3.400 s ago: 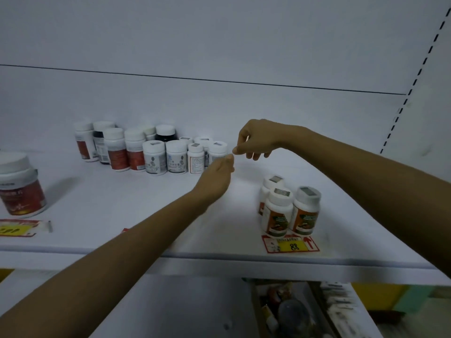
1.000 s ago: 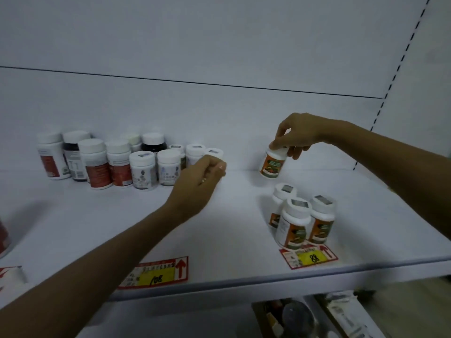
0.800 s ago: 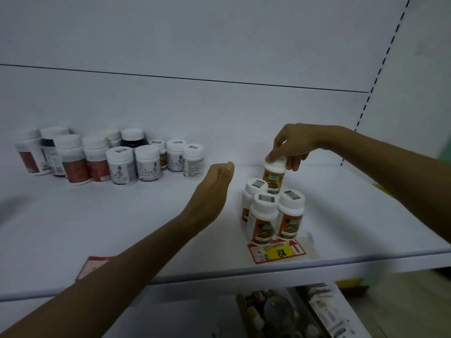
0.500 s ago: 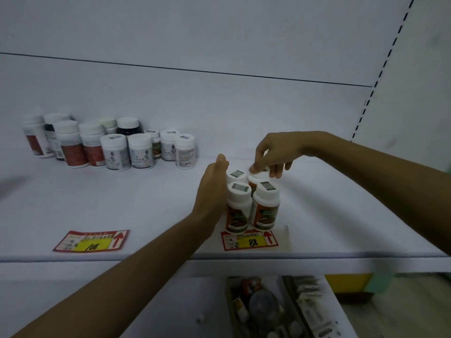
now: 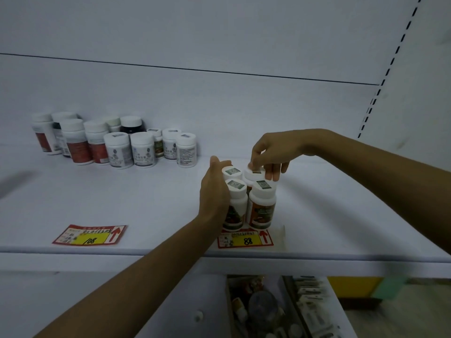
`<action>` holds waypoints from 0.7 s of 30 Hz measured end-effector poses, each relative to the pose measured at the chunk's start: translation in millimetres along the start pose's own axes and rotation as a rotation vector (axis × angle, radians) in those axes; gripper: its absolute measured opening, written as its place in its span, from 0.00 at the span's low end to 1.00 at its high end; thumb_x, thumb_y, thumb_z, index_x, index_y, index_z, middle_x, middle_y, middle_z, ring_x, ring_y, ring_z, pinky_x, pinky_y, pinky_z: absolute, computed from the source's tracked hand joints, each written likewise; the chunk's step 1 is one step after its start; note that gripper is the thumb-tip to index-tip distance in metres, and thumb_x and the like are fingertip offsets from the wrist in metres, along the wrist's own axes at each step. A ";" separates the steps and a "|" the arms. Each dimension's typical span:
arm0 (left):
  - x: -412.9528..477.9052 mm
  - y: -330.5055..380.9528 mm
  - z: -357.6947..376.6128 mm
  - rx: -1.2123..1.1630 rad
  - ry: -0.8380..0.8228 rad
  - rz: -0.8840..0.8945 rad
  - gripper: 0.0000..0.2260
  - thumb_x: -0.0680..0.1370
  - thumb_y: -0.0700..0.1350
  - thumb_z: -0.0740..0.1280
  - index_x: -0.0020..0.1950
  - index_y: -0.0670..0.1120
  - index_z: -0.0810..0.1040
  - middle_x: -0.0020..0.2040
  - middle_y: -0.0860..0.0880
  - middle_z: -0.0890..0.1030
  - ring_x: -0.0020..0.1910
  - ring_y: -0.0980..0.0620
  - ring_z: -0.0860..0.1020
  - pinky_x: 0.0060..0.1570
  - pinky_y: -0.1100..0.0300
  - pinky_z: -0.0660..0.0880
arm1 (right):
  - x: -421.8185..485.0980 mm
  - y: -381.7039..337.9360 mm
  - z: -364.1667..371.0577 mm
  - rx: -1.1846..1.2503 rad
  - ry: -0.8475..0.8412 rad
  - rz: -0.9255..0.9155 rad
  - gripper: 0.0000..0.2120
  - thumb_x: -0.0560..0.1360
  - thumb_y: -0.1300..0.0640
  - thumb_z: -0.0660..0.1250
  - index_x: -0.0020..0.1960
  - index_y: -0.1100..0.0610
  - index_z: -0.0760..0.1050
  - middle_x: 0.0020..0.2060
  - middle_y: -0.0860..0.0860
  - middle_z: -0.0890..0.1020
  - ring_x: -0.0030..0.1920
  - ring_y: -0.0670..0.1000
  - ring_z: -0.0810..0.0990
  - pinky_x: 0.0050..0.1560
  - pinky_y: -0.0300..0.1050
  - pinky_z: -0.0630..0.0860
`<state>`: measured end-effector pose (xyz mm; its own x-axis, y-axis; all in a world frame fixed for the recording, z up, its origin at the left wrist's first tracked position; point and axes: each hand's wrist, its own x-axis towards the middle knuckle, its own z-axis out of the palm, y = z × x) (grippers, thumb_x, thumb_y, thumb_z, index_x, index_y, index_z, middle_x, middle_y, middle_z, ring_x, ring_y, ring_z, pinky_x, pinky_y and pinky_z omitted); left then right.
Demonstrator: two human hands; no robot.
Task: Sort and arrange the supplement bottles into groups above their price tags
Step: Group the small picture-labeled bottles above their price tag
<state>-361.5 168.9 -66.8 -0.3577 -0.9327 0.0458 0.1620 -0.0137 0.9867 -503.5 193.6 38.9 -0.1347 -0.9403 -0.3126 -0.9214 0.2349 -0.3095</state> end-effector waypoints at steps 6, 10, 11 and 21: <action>10.2 1.5 -12.3 0.071 -0.070 0.042 0.23 0.81 0.56 0.45 0.64 0.46 0.72 0.63 0.46 0.77 0.57 0.49 0.76 0.60 0.55 0.70 | 6.1 -11.3 -13.6 -0.144 0.010 0.065 0.12 0.80 0.54 0.59 0.57 0.59 0.75 0.43 0.56 0.85 0.40 0.53 0.84 0.40 0.42 0.77; 29.3 11.9 -34.8 0.130 -0.037 0.104 0.22 0.82 0.55 0.45 0.61 0.45 0.73 0.61 0.48 0.76 0.60 0.50 0.73 0.61 0.55 0.67 | 23.7 -34.3 -16.4 -0.168 0.083 0.028 0.12 0.80 0.53 0.60 0.58 0.58 0.75 0.44 0.53 0.83 0.43 0.51 0.83 0.41 0.42 0.77; 35.3 14.2 -42.7 0.147 -0.035 0.115 0.21 0.82 0.54 0.46 0.59 0.46 0.74 0.59 0.49 0.77 0.58 0.51 0.74 0.58 0.56 0.67 | 29.4 -42.8 -16.2 -0.175 0.087 0.016 0.12 0.80 0.53 0.60 0.58 0.58 0.75 0.45 0.53 0.83 0.43 0.51 0.83 0.42 0.43 0.77; 89.9 24.2 -156.7 0.506 -0.215 0.202 0.10 0.80 0.48 0.59 0.53 0.45 0.76 0.52 0.47 0.80 0.52 0.49 0.78 0.49 0.60 0.73 | 106.8 -131.7 -15.3 -0.399 0.190 -0.028 0.16 0.79 0.51 0.60 0.62 0.59 0.73 0.47 0.55 0.79 0.40 0.52 0.78 0.38 0.43 0.75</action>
<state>-245.6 28.2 -63.3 -0.5527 -0.8041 0.2190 -0.1942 0.3799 0.9044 -402.1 58.5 60.0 -0.1382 -0.9823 -0.1268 -0.9892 0.1305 0.0668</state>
